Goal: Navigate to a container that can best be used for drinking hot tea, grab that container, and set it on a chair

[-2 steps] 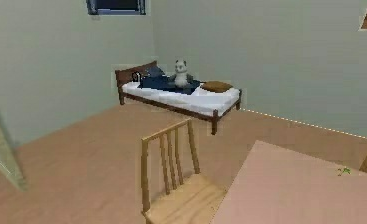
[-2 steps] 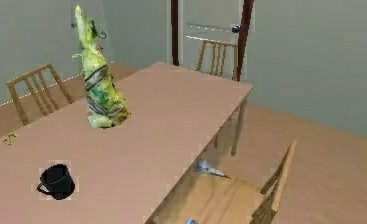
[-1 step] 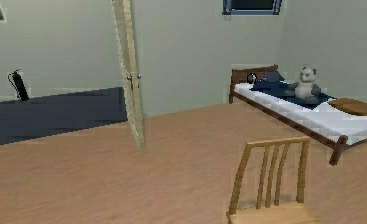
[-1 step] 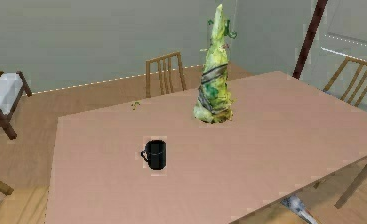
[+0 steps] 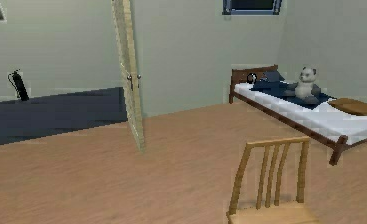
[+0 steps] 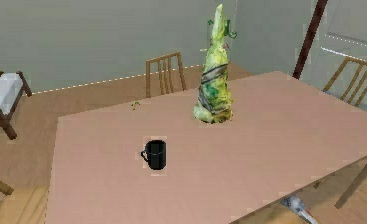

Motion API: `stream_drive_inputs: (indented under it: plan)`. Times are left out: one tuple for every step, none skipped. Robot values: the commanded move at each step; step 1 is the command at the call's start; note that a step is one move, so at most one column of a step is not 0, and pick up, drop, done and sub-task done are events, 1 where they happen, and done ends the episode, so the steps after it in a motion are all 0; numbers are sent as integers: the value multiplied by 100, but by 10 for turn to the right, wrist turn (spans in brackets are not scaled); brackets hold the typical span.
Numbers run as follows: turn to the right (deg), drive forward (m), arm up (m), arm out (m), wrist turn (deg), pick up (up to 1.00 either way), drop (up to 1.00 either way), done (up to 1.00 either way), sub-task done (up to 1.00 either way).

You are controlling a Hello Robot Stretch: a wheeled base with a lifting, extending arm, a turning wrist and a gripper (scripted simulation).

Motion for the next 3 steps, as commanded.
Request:
stream_drive_inputs:
  plan:
    - [0,0,32,0,0,0,0,0,0]
    - [0,0,0,28,0,0,0,0,0]
    - [0,0,0,0,450,0,0,0,0]
